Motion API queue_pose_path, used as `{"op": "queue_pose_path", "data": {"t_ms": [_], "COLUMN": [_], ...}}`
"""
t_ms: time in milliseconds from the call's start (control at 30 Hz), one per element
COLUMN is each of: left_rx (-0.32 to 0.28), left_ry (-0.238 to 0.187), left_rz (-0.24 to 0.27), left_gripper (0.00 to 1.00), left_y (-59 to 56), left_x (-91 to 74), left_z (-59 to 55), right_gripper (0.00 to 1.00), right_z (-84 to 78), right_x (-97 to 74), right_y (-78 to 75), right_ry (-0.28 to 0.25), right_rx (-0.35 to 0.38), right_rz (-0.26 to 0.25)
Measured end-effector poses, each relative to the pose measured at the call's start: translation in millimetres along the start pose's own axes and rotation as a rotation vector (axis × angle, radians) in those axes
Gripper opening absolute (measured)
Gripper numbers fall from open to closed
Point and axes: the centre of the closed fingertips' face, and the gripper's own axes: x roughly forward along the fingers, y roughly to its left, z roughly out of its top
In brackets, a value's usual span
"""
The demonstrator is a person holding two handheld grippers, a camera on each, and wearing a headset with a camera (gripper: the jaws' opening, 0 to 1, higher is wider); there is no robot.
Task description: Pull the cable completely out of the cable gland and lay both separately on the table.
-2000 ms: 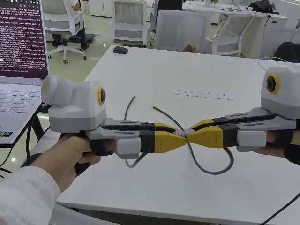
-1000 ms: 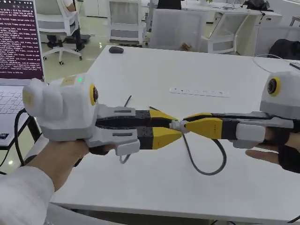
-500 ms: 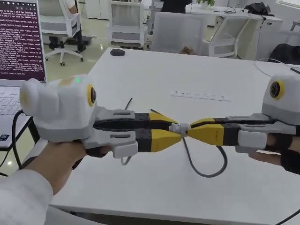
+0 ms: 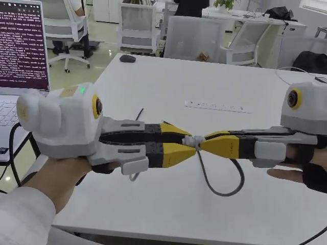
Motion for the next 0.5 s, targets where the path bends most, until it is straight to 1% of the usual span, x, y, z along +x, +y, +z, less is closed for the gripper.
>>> {"op": "queue_pose_path", "data": {"t_ms": [67,133,167,200,233,267,300,333,400,433,467,500], "left_rx": [0.006,0.014,0.016,0.014,-0.001,-0.047,-0.052,-0.049,-0.088,-0.115,-0.145,-0.16], "left_ry": [0.0,0.012,0.019,0.02,0.019,0.0,-0.001,0.001,-0.007,-0.009,-0.01,-0.018], "left_rz": [-0.001,-0.009,-0.014,-0.016,-0.016,-0.032,-0.031,-0.029,-0.039,-0.048,-0.064,-0.071], "left_gripper": [0.14,0.13,0.13,0.13,0.13,0.13,0.13,0.13,0.13,0.13,0.13,0.13], "left_y": [-0.1,-2.9,-4.6,-4.9,-4.0,-5.8,-4.4,-3.2,-4.1,-5.2,-7.3,-7.3], "left_x": [-0.3,1.5,2.7,2.7,1.1,0.9,0.5,0.3,0.4,0.4,0.3,0.2], "left_z": [0.3,-2.1,-2.9,-3.3,-3.7,-1.4,-0.9,-1.3,-1.5,-1.9,-2.5,-2.1], "right_gripper": [0.13,0.13,0.12,0.12,0.11,0.1,0.1,0.1,0.09,0.09,0.09,0.09], "right_z": [0.4,-3.0,-5.3,-5.7,-4.6,-3.9,-2.1,-2.1,-2.5,-2.4,-4.0,-3.7], "right_x": [0.7,3.4,4.7,5.1,5.0,5.0,5.2,4.8,4.8,4.6,4.6,4.6], "right_y": [0.2,2.3,3.6,4.0,4.4,7.0,6.8,6.8,8.3,9.3,11.2,13.5], "right_ry": [0.003,0.026,0.045,0.051,0.046,0.044,0.038,0.042,0.049,0.055,0.067,0.065], "right_rx": [0.01,-0.031,-0.093,-0.097,-0.096,-0.109,-0.164,-0.193,-0.189,-0.251,-0.274,-0.308], "right_rz": [0.001,0.003,0.004,-0.003,-0.008,-0.002,-0.003,-0.009,-0.001,0.008,0.015,0.026]}}
